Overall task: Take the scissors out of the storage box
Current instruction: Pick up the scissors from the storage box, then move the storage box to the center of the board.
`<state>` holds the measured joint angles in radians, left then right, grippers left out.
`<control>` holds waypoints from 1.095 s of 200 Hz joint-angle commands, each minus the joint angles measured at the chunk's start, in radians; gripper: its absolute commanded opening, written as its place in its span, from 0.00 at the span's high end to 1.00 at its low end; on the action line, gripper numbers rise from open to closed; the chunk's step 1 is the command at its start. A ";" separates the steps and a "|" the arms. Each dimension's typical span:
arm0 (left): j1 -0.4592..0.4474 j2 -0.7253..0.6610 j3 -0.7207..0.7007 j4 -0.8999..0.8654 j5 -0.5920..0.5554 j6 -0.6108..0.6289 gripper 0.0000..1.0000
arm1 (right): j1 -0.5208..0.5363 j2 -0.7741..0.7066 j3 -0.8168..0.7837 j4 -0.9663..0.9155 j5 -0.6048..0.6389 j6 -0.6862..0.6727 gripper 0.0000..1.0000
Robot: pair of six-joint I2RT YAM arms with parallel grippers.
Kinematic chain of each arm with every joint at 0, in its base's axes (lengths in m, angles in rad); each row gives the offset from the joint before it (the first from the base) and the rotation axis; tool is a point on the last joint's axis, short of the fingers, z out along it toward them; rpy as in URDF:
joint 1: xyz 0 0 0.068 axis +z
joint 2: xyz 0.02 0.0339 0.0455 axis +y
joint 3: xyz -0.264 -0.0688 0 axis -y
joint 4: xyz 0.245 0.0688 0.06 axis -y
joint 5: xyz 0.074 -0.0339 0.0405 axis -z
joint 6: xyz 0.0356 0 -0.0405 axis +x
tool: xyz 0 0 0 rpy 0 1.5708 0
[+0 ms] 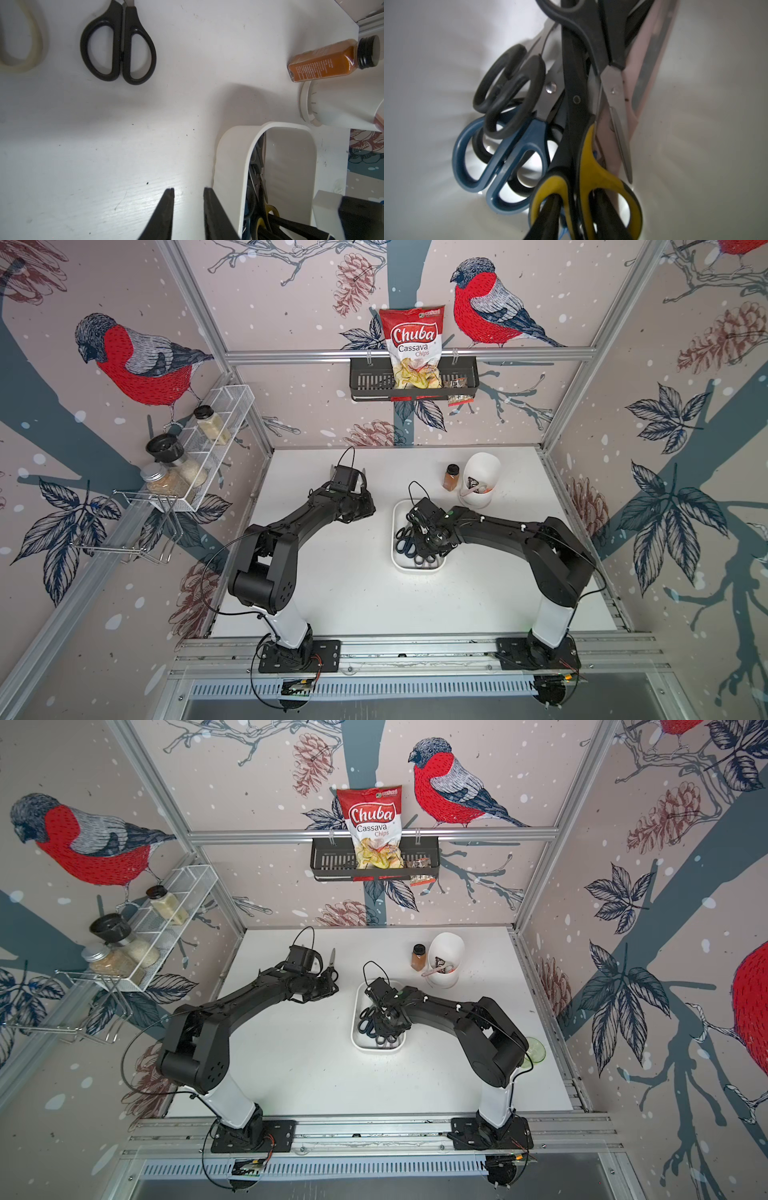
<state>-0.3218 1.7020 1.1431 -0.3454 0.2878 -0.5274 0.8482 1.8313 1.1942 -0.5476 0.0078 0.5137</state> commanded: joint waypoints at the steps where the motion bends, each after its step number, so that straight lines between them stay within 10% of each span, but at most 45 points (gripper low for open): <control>1: -0.018 0.008 -0.004 0.022 0.008 -0.014 0.70 | 0.001 -0.003 0.003 -0.006 -0.003 -0.015 0.76; 219: -0.235 0.118 -0.033 0.132 0.100 -0.127 0.71 | -0.026 -0.202 0.101 -0.011 0.015 0.067 0.86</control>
<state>-0.5289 1.8034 1.0866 -0.2386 0.3679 -0.6399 0.8291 1.6402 1.2797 -0.5774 0.0002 0.5575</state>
